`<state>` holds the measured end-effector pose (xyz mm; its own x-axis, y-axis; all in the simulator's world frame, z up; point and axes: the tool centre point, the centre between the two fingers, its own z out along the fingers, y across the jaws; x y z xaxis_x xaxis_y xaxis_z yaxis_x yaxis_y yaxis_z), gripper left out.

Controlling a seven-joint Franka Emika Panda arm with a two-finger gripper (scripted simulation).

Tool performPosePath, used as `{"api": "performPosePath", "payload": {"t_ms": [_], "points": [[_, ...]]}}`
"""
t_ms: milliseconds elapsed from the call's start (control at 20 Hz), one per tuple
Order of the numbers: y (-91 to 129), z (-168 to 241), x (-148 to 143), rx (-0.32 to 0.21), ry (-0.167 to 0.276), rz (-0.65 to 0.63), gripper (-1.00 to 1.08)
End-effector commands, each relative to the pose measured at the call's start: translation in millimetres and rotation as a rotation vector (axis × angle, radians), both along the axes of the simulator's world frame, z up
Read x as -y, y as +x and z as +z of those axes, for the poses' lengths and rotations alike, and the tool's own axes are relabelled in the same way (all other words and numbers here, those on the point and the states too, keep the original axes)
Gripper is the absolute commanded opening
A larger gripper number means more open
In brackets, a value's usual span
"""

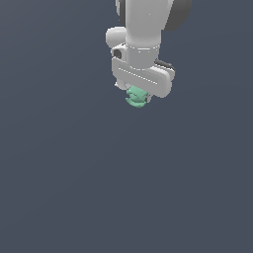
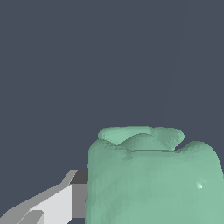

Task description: Pick up the object and move it to a goal position.

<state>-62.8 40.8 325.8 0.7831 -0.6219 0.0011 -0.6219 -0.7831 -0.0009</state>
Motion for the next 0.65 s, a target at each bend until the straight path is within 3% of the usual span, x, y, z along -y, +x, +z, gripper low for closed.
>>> {"api": "performPosePath", "payload": {"t_ms": [0,600], "points": [[-4.8,18.8,1.2,-0.001,0.000,0.000,-1.00],[-11.2,56.2,2.5,-0.001,0.000,0.001,-1.00]]}}
